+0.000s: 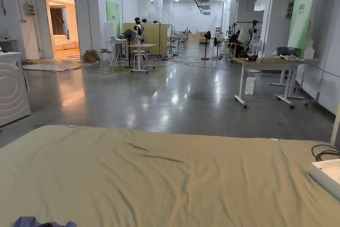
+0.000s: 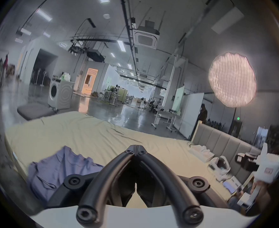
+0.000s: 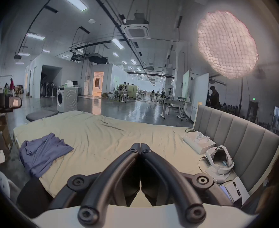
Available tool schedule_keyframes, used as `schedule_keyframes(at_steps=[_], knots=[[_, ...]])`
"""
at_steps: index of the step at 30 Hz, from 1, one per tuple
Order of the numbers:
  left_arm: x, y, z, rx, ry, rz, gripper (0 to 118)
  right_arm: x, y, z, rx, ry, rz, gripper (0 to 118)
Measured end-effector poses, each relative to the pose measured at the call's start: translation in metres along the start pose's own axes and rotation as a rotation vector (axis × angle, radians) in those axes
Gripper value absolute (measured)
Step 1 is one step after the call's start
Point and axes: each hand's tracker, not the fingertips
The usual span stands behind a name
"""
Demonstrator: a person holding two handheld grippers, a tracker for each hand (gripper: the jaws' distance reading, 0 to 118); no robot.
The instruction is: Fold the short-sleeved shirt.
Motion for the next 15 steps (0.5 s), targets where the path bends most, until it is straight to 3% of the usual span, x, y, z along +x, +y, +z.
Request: schedule_keyframes(at_steps=[7, 15], knots=[[0.014, 0.0, 0.007, -0.027, 0.026, -0.182, 1, -0.007, 0.0, -0.003, -0.002, 0.037, -0.015, 0], [0.006, -0.001, 0.008, -0.082, -0.045, -0.133, 1, 0.0, -0.002, 0.003, -0.003, 0.06, -0.041, 0]])
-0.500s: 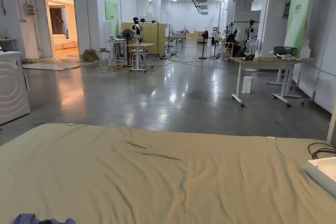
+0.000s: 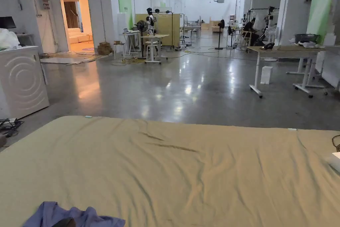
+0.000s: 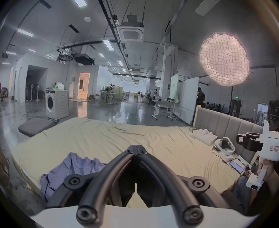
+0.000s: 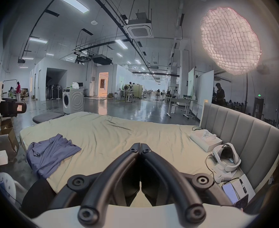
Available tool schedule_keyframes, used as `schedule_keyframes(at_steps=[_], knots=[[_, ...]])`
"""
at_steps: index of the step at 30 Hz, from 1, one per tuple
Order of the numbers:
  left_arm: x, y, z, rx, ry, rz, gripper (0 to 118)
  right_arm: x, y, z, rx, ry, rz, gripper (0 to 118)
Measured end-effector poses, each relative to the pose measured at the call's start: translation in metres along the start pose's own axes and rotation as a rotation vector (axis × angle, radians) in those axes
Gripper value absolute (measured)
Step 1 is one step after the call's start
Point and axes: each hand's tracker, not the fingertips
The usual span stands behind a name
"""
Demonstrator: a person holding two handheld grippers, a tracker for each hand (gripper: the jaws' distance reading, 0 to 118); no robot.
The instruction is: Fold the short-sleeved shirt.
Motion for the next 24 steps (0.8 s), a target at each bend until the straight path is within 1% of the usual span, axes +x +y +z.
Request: schedule_keyframes(at_steps=[3, 6, 7, 9, 10, 11, 12, 14, 16, 20, 23, 24], knots=[[-0.002, -0.001, 0.008, -0.016, 0.066, -0.012, 1, 0.003, -0.006, 0.002, 0.0, 0.024, 0.005, 0], [-0.003, 0.001, 0.019, -0.033, 0.145, -0.054, 2, 0.001, -0.01, 0.002, -0.01, 0.053, -0.018, 0], [-0.004, 0.004, 0.022, -0.036, 0.174, -0.067, 4, 0.002, -0.013, 0.001, -0.016, 0.066, -0.029, 0], [-0.003, 0.007, 0.025, -0.035, 0.24, -0.101, 26, 0.004, -0.016, 0.0, -0.03, 0.092, -0.045, 0], [-0.005, 0.01, 0.025, -0.049, 0.254, -0.12, 38, 0.004, -0.018, 0.0, -0.036, 0.099, -0.045, 0], [-0.008, 0.013, 0.023, -0.074, 0.236, -0.132, 51, 0.006, -0.02, 0.0, -0.042, 0.102, -0.042, 0], [-0.012, 0.014, 0.02, -0.094, 0.212, -0.139, 56, 0.007, -0.022, 0.0, -0.048, 0.103, -0.04, 0], [-0.021, 0.014, 0.009, -0.13, 0.199, -0.148, 59, 0.008, -0.026, -0.003, -0.066, 0.092, -0.051, 0], [-0.038, 0.01, -0.01, -0.163, 0.204, -0.134, 64, 0.011, -0.029, -0.008, -0.091, 0.084, -0.084, 0], [-0.085, -0.017, -0.07, -0.291, 0.172, -0.013, 110, 0.013, -0.035, -0.021, -0.152, 0.054, -0.126, 0], [-0.124, -0.048, -0.128, -0.417, 0.173, 0.026, 111, 0.011, -0.038, -0.03, -0.211, 0.035, -0.126, 0], [-0.137, -0.06, -0.15, -0.465, 0.2, 0.049, 111, 0.012, -0.042, -0.034, -0.235, 0.032, -0.124, 0]])
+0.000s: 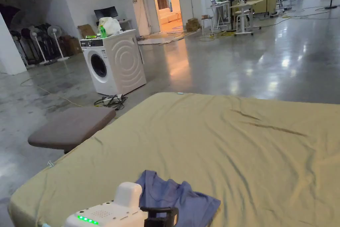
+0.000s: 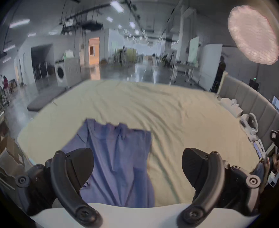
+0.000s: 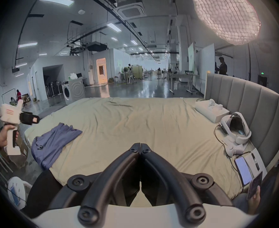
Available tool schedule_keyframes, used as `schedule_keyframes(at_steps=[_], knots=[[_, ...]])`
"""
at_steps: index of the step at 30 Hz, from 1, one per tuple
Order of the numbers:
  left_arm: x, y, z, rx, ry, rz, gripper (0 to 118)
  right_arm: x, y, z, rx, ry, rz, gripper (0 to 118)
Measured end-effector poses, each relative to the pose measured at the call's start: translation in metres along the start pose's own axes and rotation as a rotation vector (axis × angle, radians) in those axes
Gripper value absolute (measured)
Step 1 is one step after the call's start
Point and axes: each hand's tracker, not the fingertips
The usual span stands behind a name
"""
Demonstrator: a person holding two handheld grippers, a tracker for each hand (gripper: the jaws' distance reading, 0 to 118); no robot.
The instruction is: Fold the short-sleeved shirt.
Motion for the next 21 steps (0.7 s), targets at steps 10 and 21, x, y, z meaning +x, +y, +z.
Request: schedule_keyframes(at_steps=[10, 21], knots=[[-0.079, -0.018, -0.201, -0.345, 0.135, 0.041, 111, -0.016, -0.027, -0.03, -0.241, -0.087, 0.016, 0], [-0.075, -0.021, -0.2, -0.359, 0.084, -0.036, 52, -0.042, -0.038, -0.05, -0.331, -0.009, 0.082, 0]])
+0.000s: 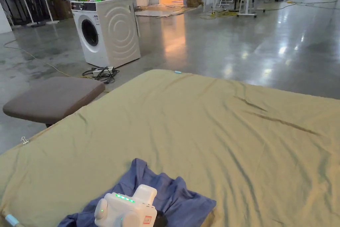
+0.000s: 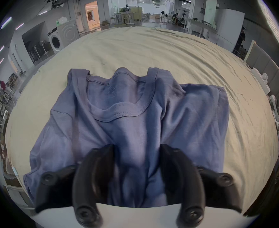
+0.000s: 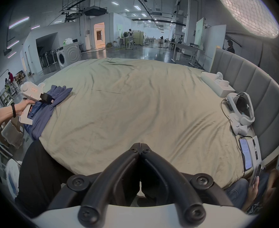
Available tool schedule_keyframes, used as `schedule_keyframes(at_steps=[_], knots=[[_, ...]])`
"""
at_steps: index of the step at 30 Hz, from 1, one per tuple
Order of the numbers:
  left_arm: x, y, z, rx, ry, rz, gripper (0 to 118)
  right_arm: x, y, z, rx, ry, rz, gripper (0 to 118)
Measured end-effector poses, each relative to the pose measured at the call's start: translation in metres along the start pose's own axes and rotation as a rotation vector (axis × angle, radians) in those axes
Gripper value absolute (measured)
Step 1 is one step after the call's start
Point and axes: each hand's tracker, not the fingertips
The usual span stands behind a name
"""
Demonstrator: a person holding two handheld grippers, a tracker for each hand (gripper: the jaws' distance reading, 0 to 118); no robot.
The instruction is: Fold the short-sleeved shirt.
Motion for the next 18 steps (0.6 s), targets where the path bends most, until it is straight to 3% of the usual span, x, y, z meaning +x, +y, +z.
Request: schedule_keyframes(at_steps=[1, 2, 7, 11, 18], knots=[[-0.001, 0.003, 0.002, 0.002, 0.009, 0.005, 40, -0.002, 0.0, 0.001, 0.005, 0.011, 0.003, 0], [-0.003, 0.005, 0.004, 0.0, 0.054, 0.008, 4, -0.004, 0.001, 0.004, 0.012, 0.017, 0.008, 0], [-0.018, 0.016, 0.027, 0.016, -0.029, 0.19, 4, 0.007, -0.01, 0.023, 0.07, 0.037, 0.03, 0], [-0.013, 0.039, 0.084, 0.163, -0.059, 0.176, 4, 0.025, -0.021, 0.034, 0.093, 0.033, 0.007, 0], [0.02, 0.112, 0.179, 0.399, -0.062, 0.135, 4, 0.061, -0.051, 0.055, 0.115, 0.01, -0.11, 0]])
